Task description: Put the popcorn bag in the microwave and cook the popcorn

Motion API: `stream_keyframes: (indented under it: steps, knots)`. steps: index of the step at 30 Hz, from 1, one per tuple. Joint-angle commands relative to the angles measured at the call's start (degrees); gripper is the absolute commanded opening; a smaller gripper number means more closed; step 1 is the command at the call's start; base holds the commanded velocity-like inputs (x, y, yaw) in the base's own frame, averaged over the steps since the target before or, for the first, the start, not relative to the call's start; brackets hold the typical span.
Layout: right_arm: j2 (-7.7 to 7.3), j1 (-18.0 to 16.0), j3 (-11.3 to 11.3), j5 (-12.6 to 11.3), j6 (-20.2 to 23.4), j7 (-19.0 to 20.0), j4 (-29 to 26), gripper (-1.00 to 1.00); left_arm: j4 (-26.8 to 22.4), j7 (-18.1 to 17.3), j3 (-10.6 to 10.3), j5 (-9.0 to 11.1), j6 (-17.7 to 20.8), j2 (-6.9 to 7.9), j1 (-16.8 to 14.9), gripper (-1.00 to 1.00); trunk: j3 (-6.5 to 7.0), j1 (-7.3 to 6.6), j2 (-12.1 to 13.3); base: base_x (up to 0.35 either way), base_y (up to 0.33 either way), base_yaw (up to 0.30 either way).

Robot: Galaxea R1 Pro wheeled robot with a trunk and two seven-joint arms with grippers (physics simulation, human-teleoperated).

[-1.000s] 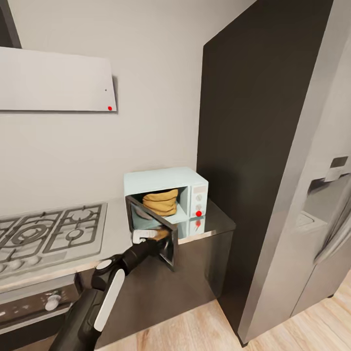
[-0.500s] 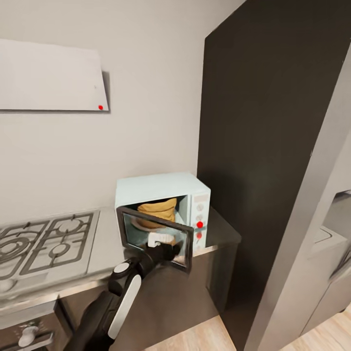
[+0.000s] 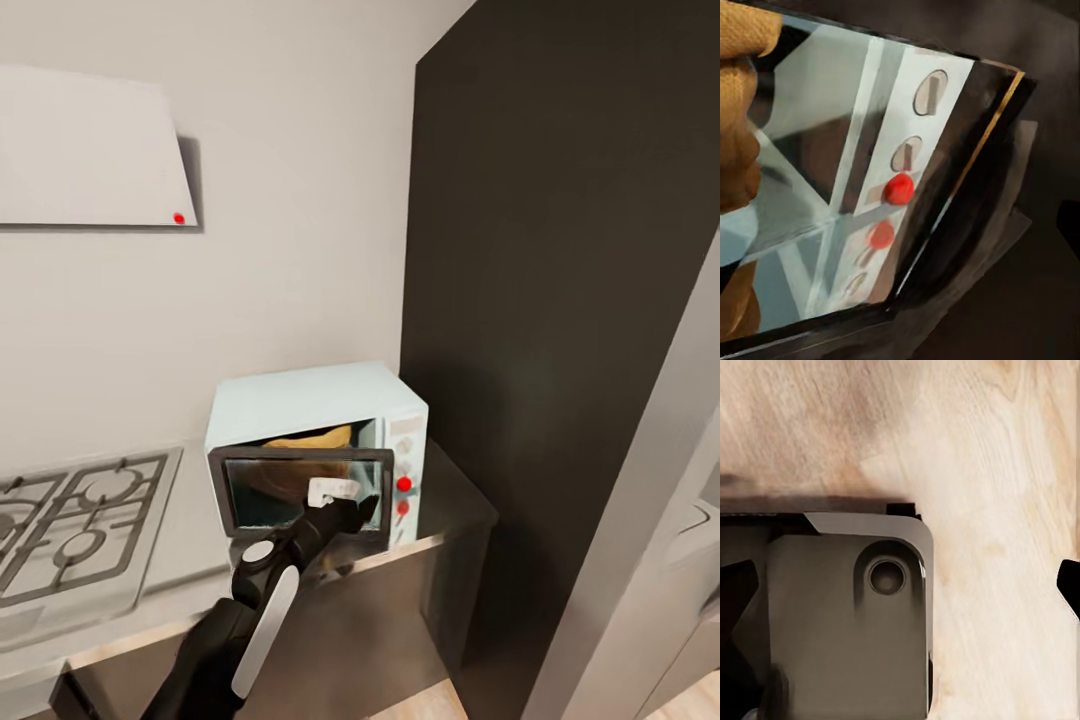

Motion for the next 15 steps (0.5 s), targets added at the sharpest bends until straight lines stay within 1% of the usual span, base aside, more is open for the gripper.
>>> stream_keyframes:
  steps: [1,15]
  knots:
    - [-0.03,-0.08,-0.5,0.58,-0.33,0.13,0.17,1.0,-0.05,-0.07,0.07,0.38,0.35,-0.03,-0.04,1.0,-0.09,0.04,-0.07,0.23,-0.083,0.0]
    - [-0.1,-0.08,-0.49,0.58,-0.36,0.13,0.17,1.0,-0.05,0.02,0.23,0.28,0.33,0.15,-0.04,1.0,-0.09,0.04,-0.07,0.226,-0.083,0.0]
